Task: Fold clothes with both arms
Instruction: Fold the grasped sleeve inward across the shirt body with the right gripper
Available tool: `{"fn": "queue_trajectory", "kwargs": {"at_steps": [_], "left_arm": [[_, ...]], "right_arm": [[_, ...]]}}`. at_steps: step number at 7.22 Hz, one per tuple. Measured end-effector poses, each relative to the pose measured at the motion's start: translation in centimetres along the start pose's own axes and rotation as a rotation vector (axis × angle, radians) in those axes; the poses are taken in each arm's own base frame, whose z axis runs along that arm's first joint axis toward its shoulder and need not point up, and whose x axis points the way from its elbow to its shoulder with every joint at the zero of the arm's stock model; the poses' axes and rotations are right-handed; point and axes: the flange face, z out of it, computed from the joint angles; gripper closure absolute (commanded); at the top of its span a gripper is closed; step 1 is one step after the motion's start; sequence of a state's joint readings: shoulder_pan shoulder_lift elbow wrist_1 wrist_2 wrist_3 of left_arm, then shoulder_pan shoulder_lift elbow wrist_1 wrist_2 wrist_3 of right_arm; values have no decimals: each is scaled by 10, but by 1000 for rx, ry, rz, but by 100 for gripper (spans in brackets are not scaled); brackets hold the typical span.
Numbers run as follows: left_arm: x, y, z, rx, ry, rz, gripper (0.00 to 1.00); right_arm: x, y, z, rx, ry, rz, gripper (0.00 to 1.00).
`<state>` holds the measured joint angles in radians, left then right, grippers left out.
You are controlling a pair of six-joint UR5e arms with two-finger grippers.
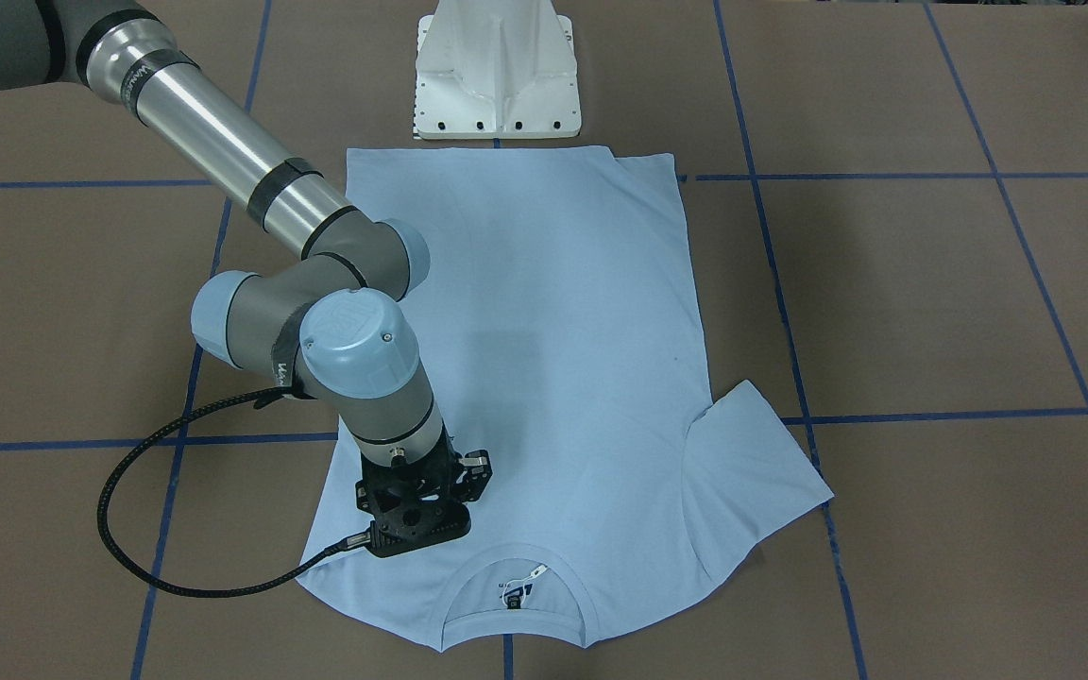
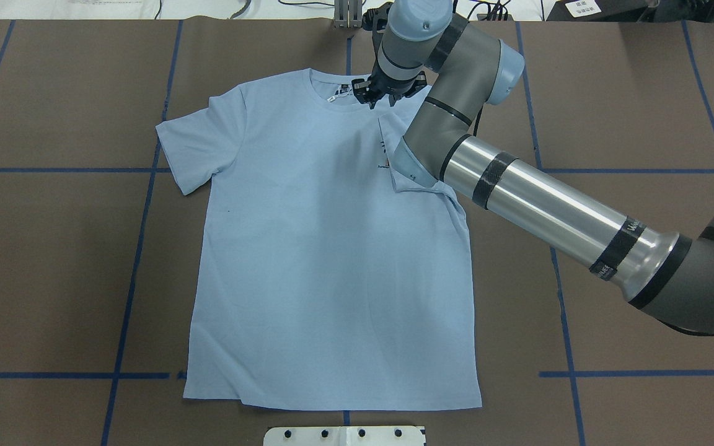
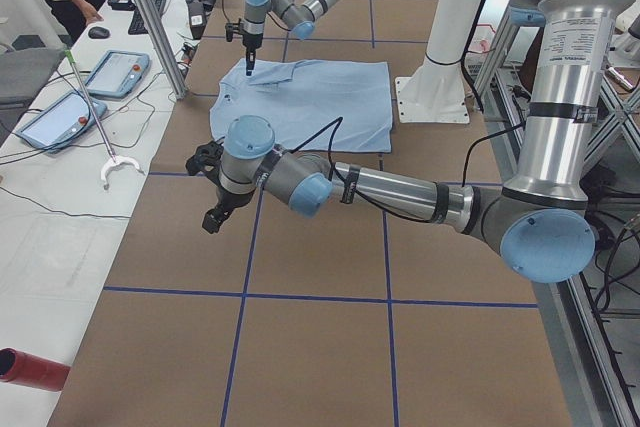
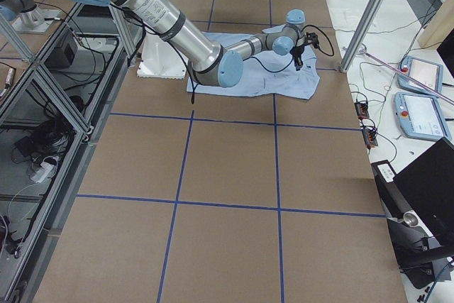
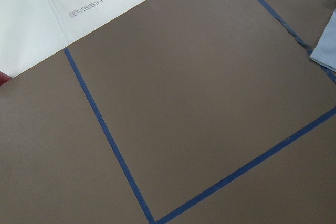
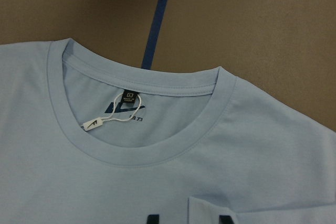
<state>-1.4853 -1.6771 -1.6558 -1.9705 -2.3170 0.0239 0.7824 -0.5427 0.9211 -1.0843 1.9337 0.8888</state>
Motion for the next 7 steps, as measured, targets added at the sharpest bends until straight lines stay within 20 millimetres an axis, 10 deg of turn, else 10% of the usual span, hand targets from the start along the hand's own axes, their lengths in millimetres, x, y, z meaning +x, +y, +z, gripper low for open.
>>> {"fn": "queue_trajectory", "kwargs": {"at_steps": [3, 7], "left_arm": [[75, -44, 53, 12, 11, -159, 1], [247, -105, 179, 96, 24, -497, 3]], "right_arm": [[-7, 25, -64, -103, -36, 62, 0], [34, 97, -151, -147, -9, 91, 0]]}}
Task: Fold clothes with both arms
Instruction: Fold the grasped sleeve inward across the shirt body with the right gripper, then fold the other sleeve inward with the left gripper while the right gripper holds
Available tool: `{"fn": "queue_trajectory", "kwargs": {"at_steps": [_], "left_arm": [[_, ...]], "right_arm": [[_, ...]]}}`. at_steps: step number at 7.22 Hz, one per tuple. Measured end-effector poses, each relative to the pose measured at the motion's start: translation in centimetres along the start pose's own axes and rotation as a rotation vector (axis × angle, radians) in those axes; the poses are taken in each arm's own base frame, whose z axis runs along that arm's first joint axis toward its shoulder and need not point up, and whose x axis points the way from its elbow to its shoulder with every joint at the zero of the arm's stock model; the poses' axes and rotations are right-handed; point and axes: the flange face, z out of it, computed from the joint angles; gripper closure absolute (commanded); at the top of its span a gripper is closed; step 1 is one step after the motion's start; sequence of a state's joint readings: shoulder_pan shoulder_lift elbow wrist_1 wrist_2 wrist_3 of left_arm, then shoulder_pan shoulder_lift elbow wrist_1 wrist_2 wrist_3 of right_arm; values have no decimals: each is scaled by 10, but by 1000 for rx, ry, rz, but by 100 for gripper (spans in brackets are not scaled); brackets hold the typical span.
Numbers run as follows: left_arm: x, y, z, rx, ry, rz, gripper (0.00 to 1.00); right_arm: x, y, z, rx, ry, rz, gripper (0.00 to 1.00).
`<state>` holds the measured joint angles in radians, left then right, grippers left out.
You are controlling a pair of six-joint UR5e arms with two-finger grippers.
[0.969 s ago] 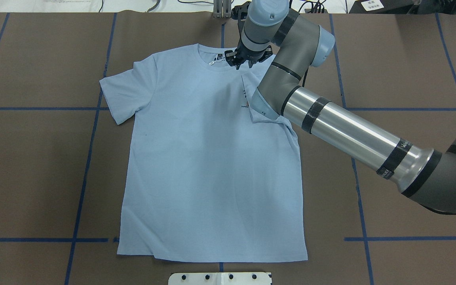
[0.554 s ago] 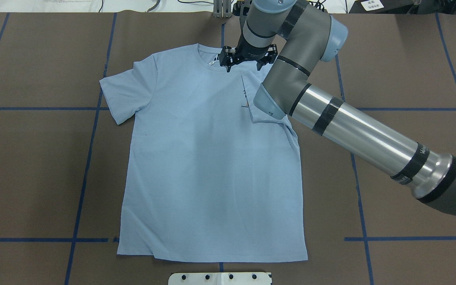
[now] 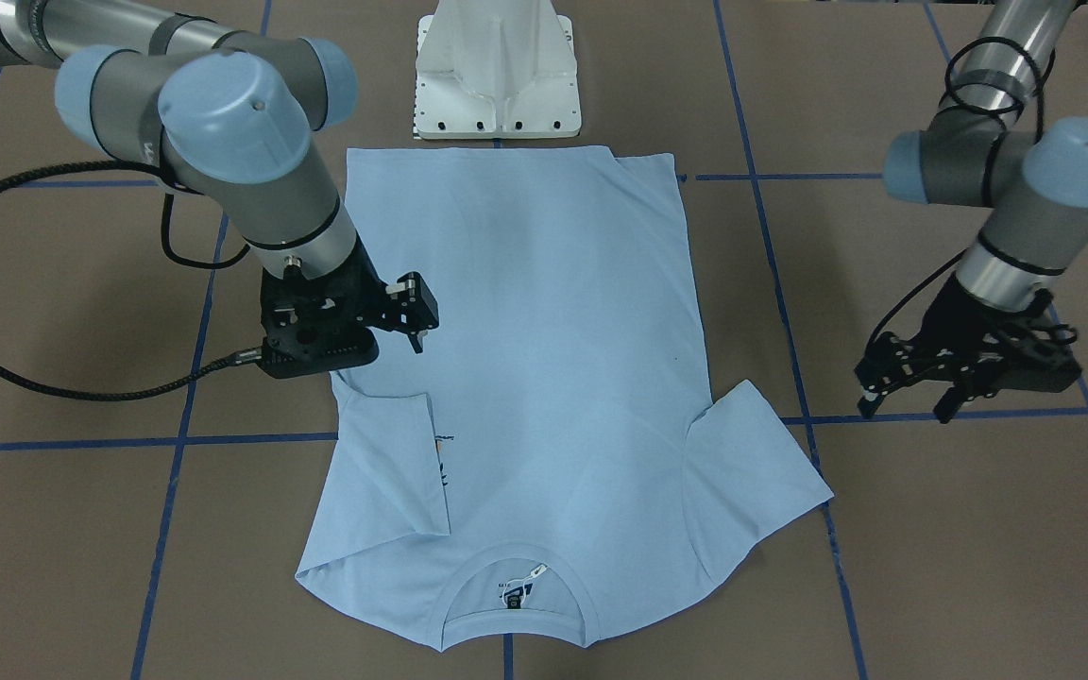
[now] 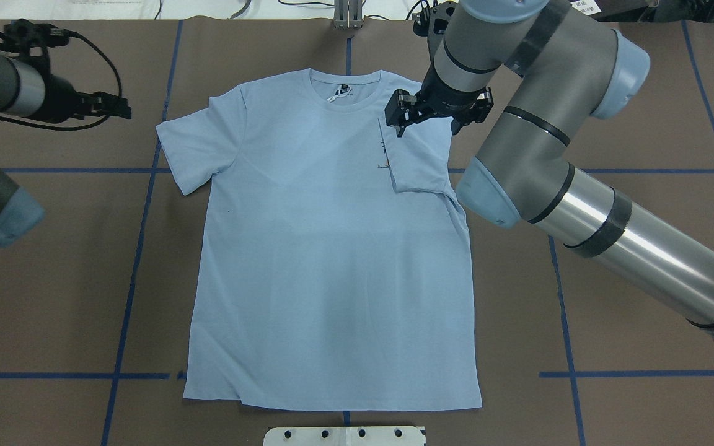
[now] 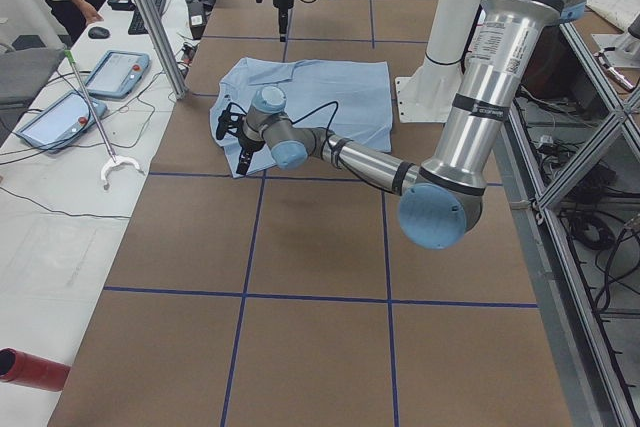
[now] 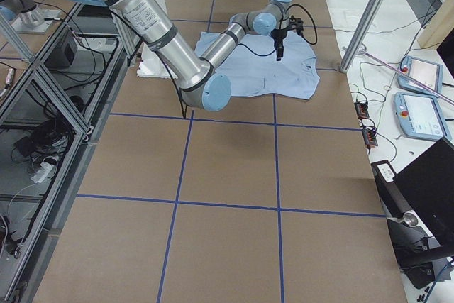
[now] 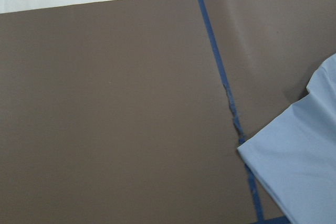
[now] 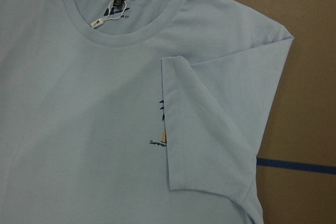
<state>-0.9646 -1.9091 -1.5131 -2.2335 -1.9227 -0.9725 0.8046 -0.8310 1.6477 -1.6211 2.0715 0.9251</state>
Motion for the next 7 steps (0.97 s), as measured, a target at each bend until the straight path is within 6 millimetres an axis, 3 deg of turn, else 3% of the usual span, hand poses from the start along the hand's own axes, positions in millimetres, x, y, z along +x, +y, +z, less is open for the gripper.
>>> {"fn": "queue_trajectory", "kwargs": {"at_steps": [2, 5, 7], "left_arm": [[33, 4, 44, 34, -50, -78, 3], [40, 7, 83, 64, -111, -92, 3], [35, 8, 104, 70, -105, -86, 7]], "right_arm": [[8, 10, -4, -9, -6, 2, 0], [11, 12, -1, -12, -9, 1, 0], [10, 14, 1, -13, -8, -1, 0]]}}
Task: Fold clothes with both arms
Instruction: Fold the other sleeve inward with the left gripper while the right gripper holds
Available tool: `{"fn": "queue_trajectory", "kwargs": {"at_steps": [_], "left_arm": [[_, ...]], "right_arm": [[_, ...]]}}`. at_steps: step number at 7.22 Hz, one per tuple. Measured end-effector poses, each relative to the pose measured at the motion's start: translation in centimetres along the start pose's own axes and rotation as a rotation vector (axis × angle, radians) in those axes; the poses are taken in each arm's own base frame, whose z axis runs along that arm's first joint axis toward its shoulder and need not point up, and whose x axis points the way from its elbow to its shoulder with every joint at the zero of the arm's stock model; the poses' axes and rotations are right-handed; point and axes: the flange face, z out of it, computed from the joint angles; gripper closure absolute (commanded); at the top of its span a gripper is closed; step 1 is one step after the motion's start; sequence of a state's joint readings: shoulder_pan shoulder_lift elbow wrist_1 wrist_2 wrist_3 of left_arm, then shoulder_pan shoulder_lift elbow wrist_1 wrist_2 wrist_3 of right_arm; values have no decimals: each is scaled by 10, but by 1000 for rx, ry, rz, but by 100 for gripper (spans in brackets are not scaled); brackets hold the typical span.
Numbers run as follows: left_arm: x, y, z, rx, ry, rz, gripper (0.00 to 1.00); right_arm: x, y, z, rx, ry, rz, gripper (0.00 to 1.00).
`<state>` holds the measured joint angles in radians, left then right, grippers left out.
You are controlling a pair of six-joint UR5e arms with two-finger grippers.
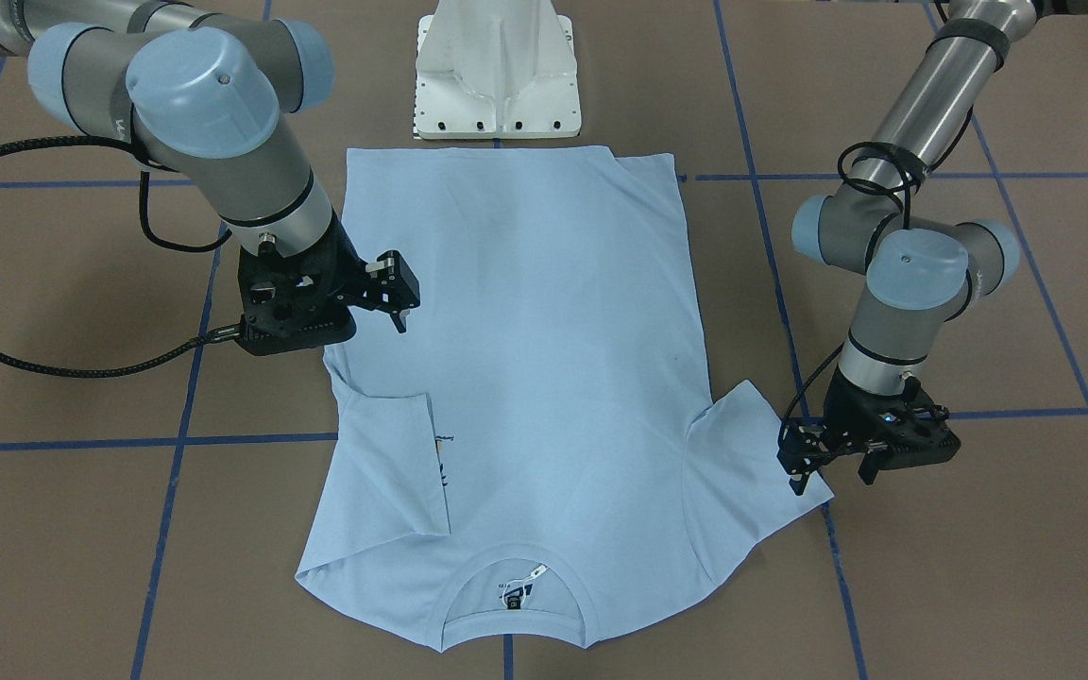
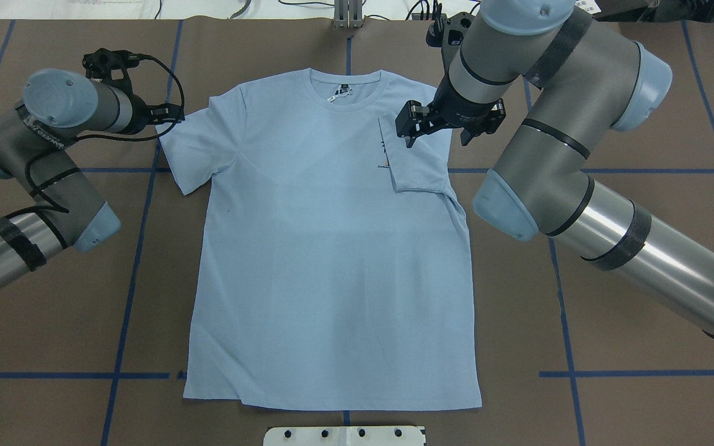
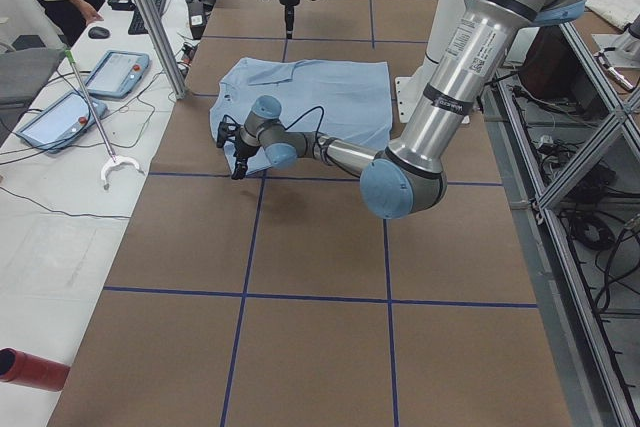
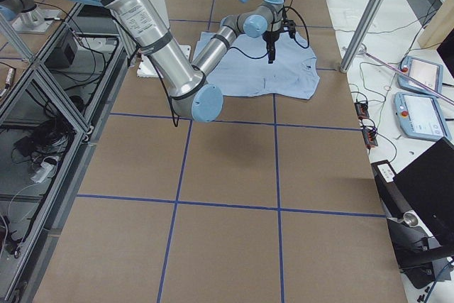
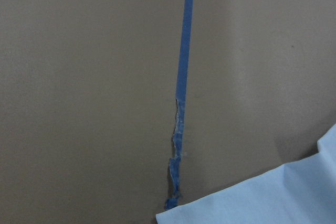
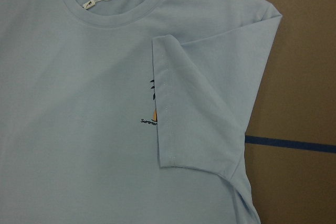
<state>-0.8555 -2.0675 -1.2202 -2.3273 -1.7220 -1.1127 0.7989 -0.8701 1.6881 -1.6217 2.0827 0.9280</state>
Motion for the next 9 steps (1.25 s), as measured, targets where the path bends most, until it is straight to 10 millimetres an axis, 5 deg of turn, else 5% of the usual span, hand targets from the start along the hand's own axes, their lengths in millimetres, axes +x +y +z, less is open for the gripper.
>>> {"fn": "queue_trajectory", "kwargs": {"at_steps": [5, 7, 9], "left_arm": [[2, 7, 8, -5, 9, 10, 17], [-3, 9, 12, -8, -1, 10, 35], [-3, 8, 12, -4, -5, 11, 70]], "right_arm": [[-1, 1, 2, -3, 1, -1, 0], [-1, 1, 4, -5, 3, 0, 0], [0, 1, 6, -7, 6, 2, 0]]}}
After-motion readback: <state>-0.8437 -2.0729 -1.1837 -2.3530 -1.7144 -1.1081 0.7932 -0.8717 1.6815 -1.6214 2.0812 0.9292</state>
